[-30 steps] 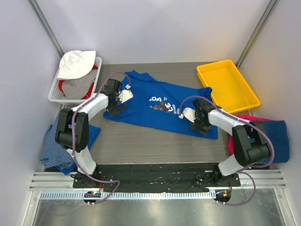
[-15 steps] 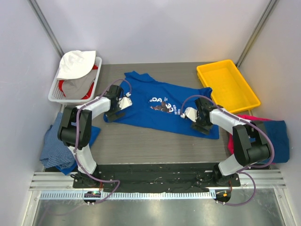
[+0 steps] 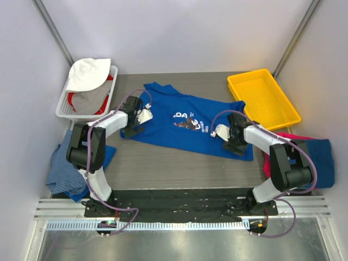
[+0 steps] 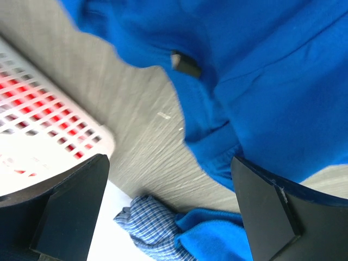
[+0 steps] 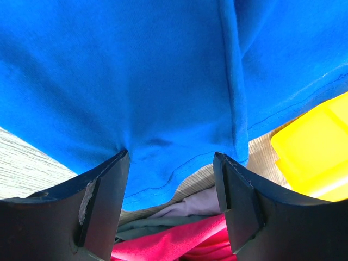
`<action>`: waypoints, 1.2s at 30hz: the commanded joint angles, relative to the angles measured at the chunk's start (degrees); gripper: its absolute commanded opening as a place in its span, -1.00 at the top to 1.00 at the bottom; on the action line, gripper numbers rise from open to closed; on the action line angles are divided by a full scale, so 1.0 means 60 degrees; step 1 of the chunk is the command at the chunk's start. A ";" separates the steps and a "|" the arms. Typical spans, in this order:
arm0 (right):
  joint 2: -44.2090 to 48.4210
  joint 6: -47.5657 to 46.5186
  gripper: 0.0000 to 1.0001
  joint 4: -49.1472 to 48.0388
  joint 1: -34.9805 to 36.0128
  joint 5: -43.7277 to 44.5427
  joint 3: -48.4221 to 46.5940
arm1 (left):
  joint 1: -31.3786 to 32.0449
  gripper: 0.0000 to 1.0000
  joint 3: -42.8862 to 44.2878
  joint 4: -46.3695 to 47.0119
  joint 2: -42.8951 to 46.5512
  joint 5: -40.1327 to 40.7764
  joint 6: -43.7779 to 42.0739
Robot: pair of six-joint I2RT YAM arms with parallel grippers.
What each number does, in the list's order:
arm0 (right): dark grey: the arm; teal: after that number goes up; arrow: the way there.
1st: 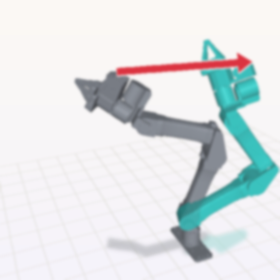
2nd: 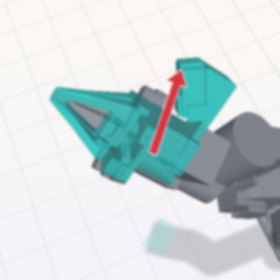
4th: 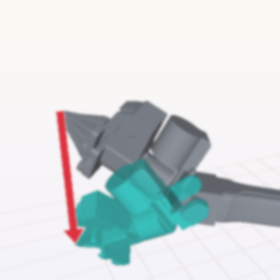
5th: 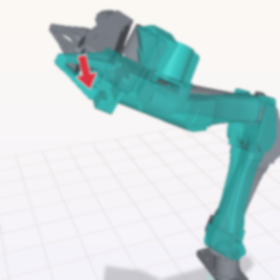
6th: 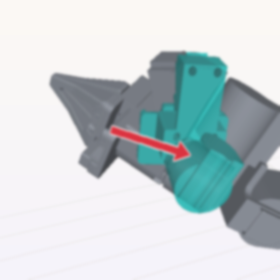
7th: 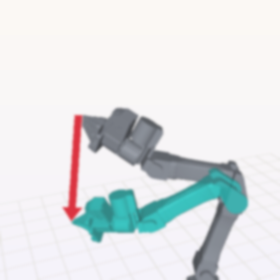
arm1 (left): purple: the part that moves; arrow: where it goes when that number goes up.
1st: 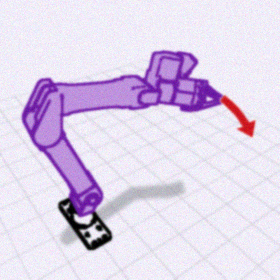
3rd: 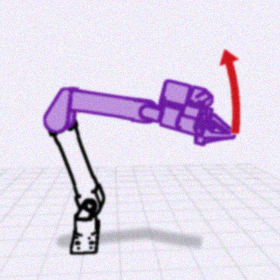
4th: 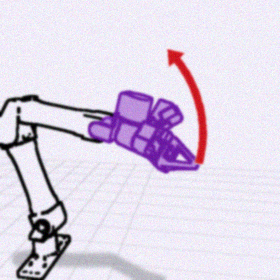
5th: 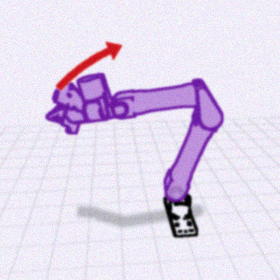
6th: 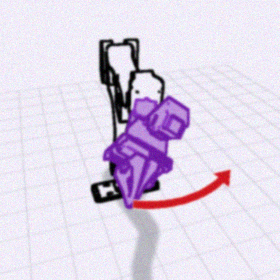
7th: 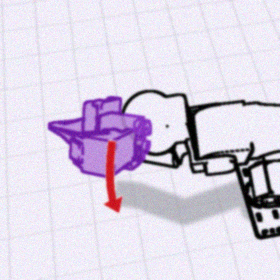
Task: Fold and stack the t-shirts
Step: Fold the flattened tshirt in 1/3 of the way
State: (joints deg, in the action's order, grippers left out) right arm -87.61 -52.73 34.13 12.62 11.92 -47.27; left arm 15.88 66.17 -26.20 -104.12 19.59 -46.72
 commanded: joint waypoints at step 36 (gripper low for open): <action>-0.0337 0.2665 -0.80 -0.1335 -0.0053 -0.0435 -0.2083 | 0.0487 -0.99 0.2199 -0.0308 0.0010 -0.3017 0.2044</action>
State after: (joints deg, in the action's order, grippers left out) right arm -86.43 -39.83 31.33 12.60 7.68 -57.47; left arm 17.21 77.03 -31.00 -100.92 3.31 -36.53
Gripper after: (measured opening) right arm 0.901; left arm 0.996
